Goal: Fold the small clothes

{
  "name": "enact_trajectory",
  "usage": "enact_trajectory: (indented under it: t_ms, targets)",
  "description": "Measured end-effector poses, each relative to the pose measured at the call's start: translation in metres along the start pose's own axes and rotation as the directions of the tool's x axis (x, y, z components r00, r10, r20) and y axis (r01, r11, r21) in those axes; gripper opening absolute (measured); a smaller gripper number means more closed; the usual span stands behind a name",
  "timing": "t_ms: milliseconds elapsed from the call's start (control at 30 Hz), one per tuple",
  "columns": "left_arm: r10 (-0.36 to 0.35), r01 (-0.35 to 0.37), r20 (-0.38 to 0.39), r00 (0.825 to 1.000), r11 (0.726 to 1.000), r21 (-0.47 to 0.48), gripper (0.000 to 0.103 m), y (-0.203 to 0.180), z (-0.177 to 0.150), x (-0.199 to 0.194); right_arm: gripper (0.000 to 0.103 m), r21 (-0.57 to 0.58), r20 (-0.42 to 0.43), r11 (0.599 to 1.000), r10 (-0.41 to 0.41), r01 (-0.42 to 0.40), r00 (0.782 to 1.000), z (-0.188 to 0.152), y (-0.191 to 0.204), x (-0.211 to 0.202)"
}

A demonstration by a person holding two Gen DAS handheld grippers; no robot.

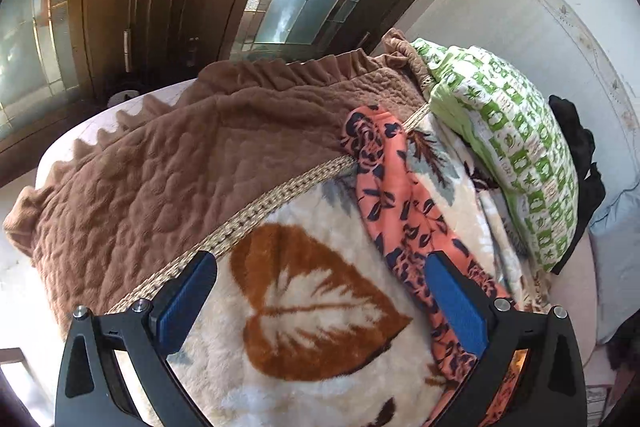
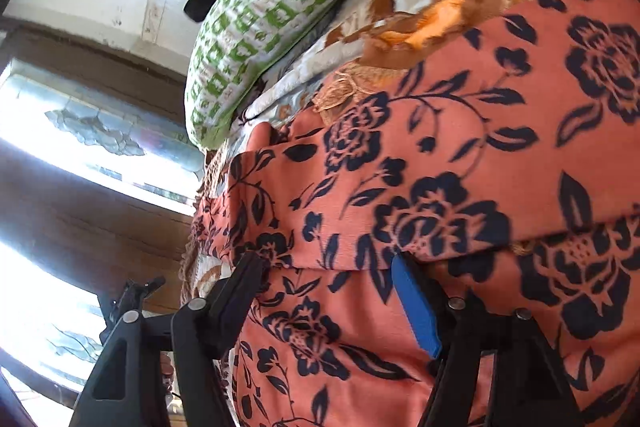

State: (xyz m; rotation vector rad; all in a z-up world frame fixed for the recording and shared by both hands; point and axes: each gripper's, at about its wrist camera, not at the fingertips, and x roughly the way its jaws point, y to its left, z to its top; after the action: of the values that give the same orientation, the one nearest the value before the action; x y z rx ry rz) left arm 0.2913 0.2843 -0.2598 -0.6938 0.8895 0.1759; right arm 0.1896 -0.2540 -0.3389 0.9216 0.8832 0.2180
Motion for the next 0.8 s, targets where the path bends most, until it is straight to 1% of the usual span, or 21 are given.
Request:
enact_trajectory:
  t_ms: [33,67,100,133,200,233,267,333,400,433,500,533,567,600,633,667,733,800]
  targets:
    - [-0.036,0.036,-0.008,0.999,0.999,0.005,0.103,-0.006,0.008,0.005,0.065,0.014,0.011,1.000,0.028,-0.028,1.000,-0.001,-0.007,0.004]
    - [-0.057,0.057,-0.026,0.998,0.998,0.015,0.103,-0.012,0.013,0.012,0.062,-0.014,0.045,0.999,0.037,-0.037,0.998,-0.005,-0.010,0.003]
    - [-0.052,0.053,-0.048,0.998,0.998,0.029,0.103,-0.019,0.017,0.022,0.059,-0.077,0.074,0.997,0.012,-0.006,0.997,-0.011,-0.006,0.003]
    - [-0.036,0.039,-0.061,0.997,0.998,0.049,0.102,-0.025,0.020,0.031,0.059,-0.149,0.093,0.988,-0.034,0.047,0.995,-0.018,0.003,0.006]
    - [-0.023,0.032,-0.095,0.995,0.994,0.105,0.089,-0.036,0.026,0.051,0.061,-0.254,0.121,0.957,-0.110,0.138,0.986,-0.026,0.021,0.013]
    - [-0.015,0.029,-0.113,0.993,0.992,0.125,0.071,-0.040,0.028,0.060,0.062,-0.281,0.124,0.946,-0.132,0.163,0.983,-0.027,0.026,0.014]
    - [-0.013,0.030,-0.125,0.992,0.991,0.134,0.063,-0.043,0.031,0.068,0.062,-0.288,0.124,0.944,-0.131,0.161,0.984,-0.025,0.024,0.017]
    - [-0.031,0.048,-0.132,0.991,0.991,0.125,0.063,-0.044,0.036,0.084,0.061,-0.265,0.123,0.957,-0.089,0.119,0.988,-0.024,0.018,0.014]
    - [0.013,0.004,-0.158,0.987,0.994,0.107,0.063,-0.041,0.037,0.102,0.061,-0.247,0.124,0.966,-0.053,0.082,0.991,-0.023,0.012,0.009]
    - [0.018,-0.002,-0.145,0.989,0.994,0.108,0.063,-0.041,0.037,0.106,0.061,-0.246,0.125,0.966,-0.047,0.077,0.991,-0.023,0.013,0.012]
    - [0.025,-0.010,-0.098,0.995,0.989,0.147,0.063,-0.048,0.037,0.108,0.061,-0.247,0.128,0.966,-0.040,0.071,0.991,-0.025,0.013,0.011]
    - [0.031,-0.015,-0.092,0.995,0.985,0.171,0.051,-0.052,0.037,0.110,0.061,-0.245,0.128,0.967,-0.034,0.065,0.991,-0.025,0.013,0.010]
    - [0.038,-0.019,-0.095,0.995,0.982,0.188,0.022,-0.055,0.038,0.113,0.061,-0.242,0.128,0.968,-0.028,0.059,0.991,-0.024,0.013,0.013]
    - [0.043,-0.020,-0.114,0.993,0.981,0.195,0.008,-0.056,0.039,0.117,0.061,-0.239,0.128,0.970,-0.021,0.052,0.992,-0.024,0.012,0.012]
    - [0.047,-0.022,-0.125,0.991,0.981,0.190,0.008,-0.057,0.040,0.118,0.061,-0.236,0.128,0.971,-0.016,0.046,0.992,-0.024,0.011,0.012]
    - [0.052,-0.030,-0.113,0.992,0.981,0.189,0.008,-0.059,0.041,0.115,0.061,-0.235,0.129,0.971,-0.013,0.043,0.992,-0.024,0.011,0.011]
    - [0.045,-0.028,-0.071,0.996,0.974,0.225,0.007,-0.073,0.041,0.100,0.061,-0.232,0.127,0.972,-0.013,0.042,0.992,-0.025,0.012,0.011]
    - [0.007,0.003,-0.036,0.999,0.961,0.277,0.007,-0.095,0.038,0.075,0.059,-0.217,0.120,0.975,-0.017,0.042,0.993,-0.023,0.011,0.008]
